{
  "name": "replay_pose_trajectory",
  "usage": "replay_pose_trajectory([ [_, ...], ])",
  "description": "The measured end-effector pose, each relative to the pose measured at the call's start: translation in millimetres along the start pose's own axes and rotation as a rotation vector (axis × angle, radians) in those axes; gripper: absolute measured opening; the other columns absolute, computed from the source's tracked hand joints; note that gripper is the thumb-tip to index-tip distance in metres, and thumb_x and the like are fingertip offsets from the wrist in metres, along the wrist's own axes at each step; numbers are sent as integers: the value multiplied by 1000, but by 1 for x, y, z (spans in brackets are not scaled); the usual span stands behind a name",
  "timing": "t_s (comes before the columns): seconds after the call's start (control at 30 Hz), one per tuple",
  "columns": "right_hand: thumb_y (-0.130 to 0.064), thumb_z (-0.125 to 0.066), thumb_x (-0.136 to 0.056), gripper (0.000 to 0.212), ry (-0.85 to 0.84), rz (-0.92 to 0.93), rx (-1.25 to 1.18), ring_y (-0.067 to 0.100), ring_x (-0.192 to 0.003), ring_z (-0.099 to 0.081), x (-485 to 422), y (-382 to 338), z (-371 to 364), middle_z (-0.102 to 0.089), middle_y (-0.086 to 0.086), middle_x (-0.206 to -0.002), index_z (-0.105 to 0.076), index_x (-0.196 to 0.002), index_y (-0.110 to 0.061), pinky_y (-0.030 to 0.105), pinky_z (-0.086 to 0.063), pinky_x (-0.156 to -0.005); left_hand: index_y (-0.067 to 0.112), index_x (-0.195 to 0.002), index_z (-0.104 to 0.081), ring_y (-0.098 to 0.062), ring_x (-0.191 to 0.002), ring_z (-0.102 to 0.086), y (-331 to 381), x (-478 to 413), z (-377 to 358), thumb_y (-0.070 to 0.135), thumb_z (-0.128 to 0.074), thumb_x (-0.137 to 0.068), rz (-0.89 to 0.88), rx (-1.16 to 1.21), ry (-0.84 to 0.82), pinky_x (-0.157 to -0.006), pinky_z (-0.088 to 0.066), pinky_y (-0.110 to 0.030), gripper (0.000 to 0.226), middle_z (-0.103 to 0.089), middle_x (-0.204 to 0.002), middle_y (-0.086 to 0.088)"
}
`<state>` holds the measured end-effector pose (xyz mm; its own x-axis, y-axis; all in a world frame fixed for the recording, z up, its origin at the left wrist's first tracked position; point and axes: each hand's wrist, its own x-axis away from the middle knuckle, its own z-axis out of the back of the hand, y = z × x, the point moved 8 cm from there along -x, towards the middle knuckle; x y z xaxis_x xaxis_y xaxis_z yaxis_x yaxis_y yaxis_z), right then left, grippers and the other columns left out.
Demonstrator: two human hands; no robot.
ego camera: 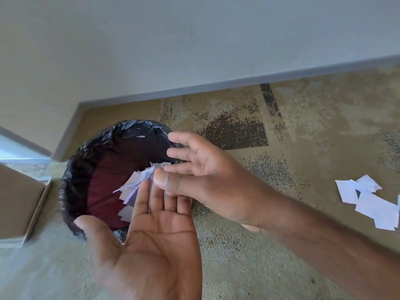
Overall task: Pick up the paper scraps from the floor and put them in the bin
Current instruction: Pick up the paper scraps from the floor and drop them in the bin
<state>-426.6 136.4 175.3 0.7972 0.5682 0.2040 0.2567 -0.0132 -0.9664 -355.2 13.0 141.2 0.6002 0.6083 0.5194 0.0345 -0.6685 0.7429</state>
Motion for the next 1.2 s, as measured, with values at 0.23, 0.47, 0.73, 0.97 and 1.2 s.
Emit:
replay_pose_trajectory([
  [0.23,-21,-82,-94,57,148,17,14,3,-125,-67,26,11,37,-70,-8,-135,-58,-145,-30,43,-59,-106,1,-143,-63,-33,-136,-64,-38,47,-27,79,-26,-100,13,168,-345,-121,-42,-55,97,-67,-144,-16],
  [0.47,-7,-78,-96,42,446,-19,-161,14,-122,-71,94,52,120,-74,3,-129,-67,-135,-18,37,-63,-98,8,-149,-56,-27,-140,-61,-119,92,-71,62,-46,-99,151,29,-532,-124,-35,-49,74,-65,-148,-12],
  [0.73,-6,-74,-98,31,918,-96,-244,16,-98,-74,203,135,233,-75,10,-123,-70,-127,-14,37,-65,-86,8,-145,-61,-22,-129,-60,-282,139,-91,50,-61,-99,530,-213,-707,-125,-34,-47,62,-68,-141,-9],
  [0.97,-3,-69,-98,26,1194,-239,-205,19,-102,-74,298,217,307,-75,14,-118,-71,-120,-18,53,-65,-92,22,-128,-65,-19,-122,-71,-413,189,-85,29,-66,-105,597,-621,-988,-105,-52,-37,25,-75,-131,-5],
  [1.2,0,-72,-96,21,1379,-367,-150,14,-93,-70,398,274,348,-72,1,-99,-77,-109,-15,42,-67,-78,24,-113,-67,-23,-111,-67,-512,220,-55,20,-62,-97,252,-1378,-1326,-91,-52,-40,17,-72,-116,2],
])
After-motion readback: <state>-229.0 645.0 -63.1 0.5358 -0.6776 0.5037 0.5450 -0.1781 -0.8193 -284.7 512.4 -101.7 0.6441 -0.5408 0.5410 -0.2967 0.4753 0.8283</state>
